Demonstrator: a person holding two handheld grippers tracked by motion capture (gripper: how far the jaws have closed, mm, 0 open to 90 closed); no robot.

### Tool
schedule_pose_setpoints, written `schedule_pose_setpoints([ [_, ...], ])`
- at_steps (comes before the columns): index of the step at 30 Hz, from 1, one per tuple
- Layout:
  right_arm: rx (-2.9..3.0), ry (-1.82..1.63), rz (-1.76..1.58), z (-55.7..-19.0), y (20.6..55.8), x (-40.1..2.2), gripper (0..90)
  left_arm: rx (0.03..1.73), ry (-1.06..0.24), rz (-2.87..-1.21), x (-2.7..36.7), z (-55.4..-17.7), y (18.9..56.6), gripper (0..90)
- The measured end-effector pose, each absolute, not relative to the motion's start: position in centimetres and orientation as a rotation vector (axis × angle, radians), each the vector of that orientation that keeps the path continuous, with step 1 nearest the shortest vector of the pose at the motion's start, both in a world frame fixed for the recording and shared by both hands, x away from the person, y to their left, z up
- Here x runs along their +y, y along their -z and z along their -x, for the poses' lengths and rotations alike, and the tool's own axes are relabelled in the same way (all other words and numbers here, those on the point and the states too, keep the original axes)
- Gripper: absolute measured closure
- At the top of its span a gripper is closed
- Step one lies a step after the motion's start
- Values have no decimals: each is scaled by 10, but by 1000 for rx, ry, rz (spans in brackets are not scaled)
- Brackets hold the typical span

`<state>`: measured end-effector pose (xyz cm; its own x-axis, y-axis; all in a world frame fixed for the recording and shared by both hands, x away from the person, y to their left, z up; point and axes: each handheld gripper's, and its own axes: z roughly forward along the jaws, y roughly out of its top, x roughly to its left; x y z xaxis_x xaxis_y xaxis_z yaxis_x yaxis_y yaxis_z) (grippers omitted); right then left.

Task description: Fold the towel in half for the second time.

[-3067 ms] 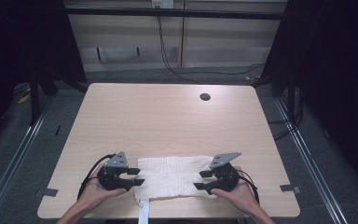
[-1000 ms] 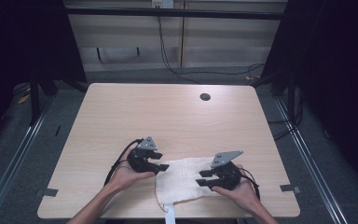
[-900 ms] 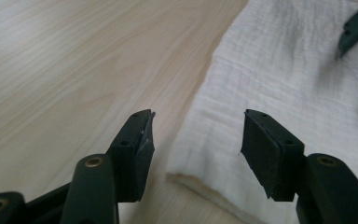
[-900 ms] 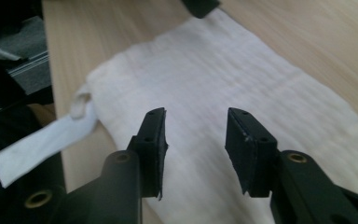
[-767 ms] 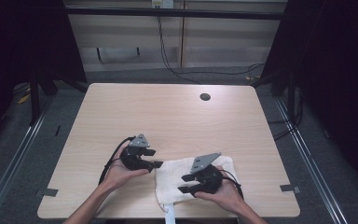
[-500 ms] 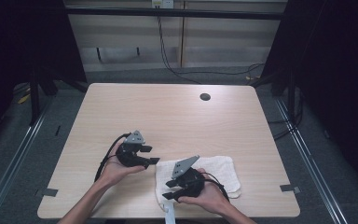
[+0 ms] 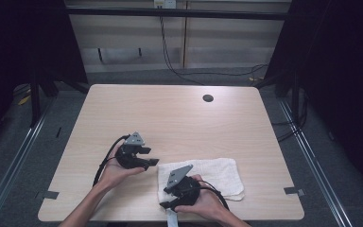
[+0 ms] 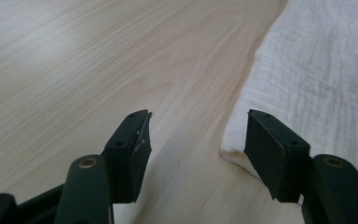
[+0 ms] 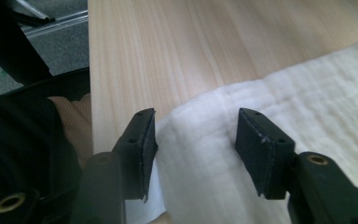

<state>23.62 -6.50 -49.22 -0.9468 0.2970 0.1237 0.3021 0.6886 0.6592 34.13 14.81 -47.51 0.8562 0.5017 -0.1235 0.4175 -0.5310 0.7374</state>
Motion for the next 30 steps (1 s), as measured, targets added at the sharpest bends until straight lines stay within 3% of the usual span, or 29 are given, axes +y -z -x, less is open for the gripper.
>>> schedule_pose_setpoints([
  [10, -2972, 1114, 476, -228, 493, -56, 475, 670, -138, -2179, 152, -343, 472, 402],
  [14, -2989, 1104, 520, -230, 492, -55, 574, 643, -112, -2188, 149, -339, 472, 434],
  [19, -2966, 1113, 587, -239, 492, -60, 792, 642, -88, -2200, 144, -340, 477, 434],
  [30, -2948, 1106, 617, -242, 491, -60, 819, 603, -22, -2261, 127, -335, 490, 468],
])
